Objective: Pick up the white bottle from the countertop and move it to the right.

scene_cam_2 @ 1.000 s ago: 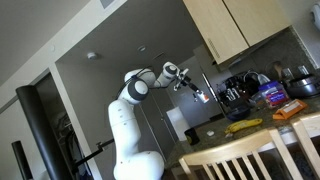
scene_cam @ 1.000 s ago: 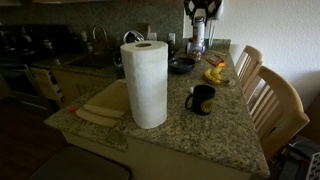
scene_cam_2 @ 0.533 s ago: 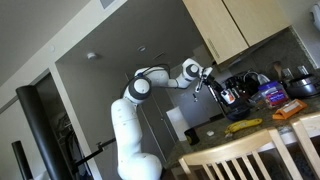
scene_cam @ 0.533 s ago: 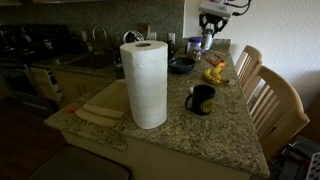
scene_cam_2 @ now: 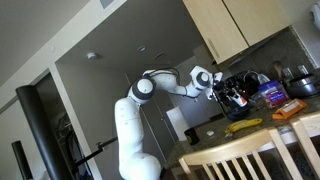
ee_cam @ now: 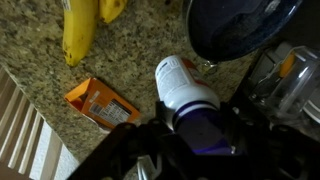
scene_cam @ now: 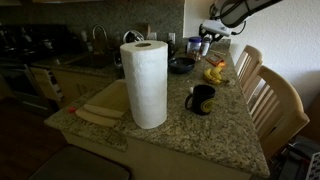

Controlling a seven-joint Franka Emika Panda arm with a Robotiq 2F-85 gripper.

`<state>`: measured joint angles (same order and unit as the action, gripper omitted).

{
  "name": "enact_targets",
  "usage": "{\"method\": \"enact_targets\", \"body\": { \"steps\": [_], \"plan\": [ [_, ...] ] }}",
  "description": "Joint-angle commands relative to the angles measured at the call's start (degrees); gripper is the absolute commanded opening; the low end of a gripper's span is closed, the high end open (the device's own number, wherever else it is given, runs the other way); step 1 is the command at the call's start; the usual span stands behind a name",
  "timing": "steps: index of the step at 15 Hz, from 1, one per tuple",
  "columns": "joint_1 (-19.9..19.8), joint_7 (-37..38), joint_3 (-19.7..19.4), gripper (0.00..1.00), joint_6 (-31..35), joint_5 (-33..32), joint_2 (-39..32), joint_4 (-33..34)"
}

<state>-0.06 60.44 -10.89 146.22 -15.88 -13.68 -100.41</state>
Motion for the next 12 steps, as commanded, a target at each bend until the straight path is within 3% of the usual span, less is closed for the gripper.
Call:
{"method": "enact_targets", "body": {
  "steps": [1,4,8,10,12],
  "plan": [
    [6.8,9.0,-0.5,0.3,1.0,-13.6,0.8,0.9],
    [10.7,8.9,3.8,0.3,-2.3,-16.9,-0.8,3.9],
    [8.6,-3.4,13.2,0.3,-3.5,5.0,-4.5,7.5],
    [9.1,-5.0,12.9,0.3,-5.5,11.0,-5.3,8.9],
    [10.3,-1.7,10.6,0.3,-6.2,10.4,-5.9,10.0]
  ]
}}
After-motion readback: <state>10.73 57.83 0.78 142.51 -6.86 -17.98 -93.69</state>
